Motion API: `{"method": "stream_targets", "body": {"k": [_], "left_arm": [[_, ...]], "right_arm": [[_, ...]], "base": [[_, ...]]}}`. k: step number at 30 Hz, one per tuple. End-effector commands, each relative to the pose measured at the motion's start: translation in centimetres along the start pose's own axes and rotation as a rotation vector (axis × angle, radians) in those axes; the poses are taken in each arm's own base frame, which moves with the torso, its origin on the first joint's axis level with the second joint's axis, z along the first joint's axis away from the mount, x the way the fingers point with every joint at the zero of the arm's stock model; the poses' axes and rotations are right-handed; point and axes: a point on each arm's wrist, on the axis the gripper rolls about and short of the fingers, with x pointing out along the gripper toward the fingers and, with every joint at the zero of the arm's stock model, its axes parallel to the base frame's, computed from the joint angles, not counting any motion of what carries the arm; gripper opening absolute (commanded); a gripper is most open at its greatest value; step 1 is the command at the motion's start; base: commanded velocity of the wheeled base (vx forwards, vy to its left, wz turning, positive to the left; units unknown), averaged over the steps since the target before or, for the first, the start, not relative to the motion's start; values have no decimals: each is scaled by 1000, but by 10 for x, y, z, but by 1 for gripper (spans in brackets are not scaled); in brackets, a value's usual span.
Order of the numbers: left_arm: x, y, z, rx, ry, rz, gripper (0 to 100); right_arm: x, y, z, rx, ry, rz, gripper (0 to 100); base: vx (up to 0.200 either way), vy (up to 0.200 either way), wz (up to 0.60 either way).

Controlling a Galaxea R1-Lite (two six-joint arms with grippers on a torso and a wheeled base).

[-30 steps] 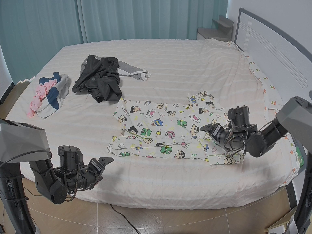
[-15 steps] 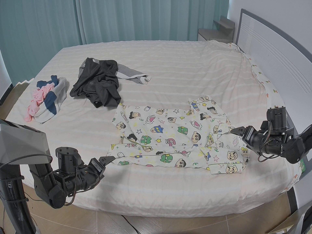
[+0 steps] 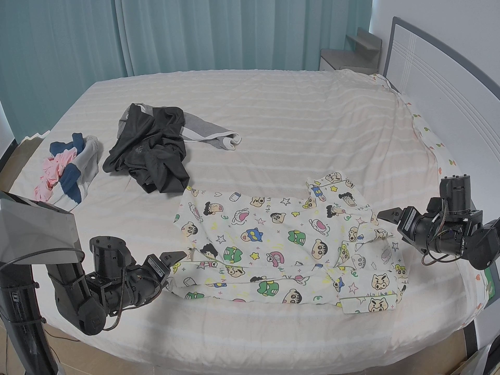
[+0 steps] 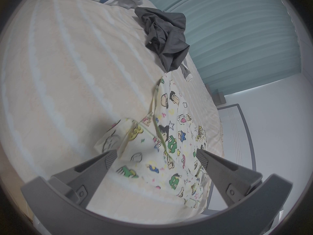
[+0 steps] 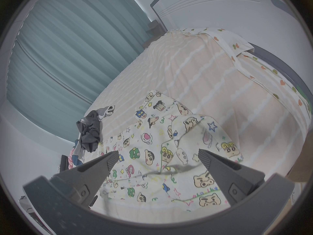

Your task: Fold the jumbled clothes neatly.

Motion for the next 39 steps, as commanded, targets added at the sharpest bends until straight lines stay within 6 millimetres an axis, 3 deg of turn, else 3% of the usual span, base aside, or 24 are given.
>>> {"method": "stream_targets", "body": {"k": [1,9,18,22,30,33,34,39], "left_arm": [[-1,0,0,5,0,0,100],[-1,-2,2,42,-45,-7,100],[-1,-24,16,212,-175,-84,100],[18,-34,32,230,-161,-28,100],[56,-69,88,213,-121,117,100],[70,-76,100,229,-93,163,100],[70,-76,100,229,-93,163,100],[113,-52,99,349,-85,299,100]], "right_arm": [[-1,-1,-2,0,7,-3,100],[-1,-6,-9,-2,31,-18,100],[-6,-1,-11,-51,-6,29,100],[-10,1,-20,-78,-1,51,100],[-12,1,-26,-98,-11,75,100],[-14,-1,-26,-119,-13,72,100],[-14,-1,-26,-119,-13,72,100],[-19,-4,-30,-125,-14,76,100]], "base": [[200,0,0],[125,0,0],[0,0,0],[0,0,0],[0,0,0],[0,0,0],[0,0,0],[0,0,0]]}}
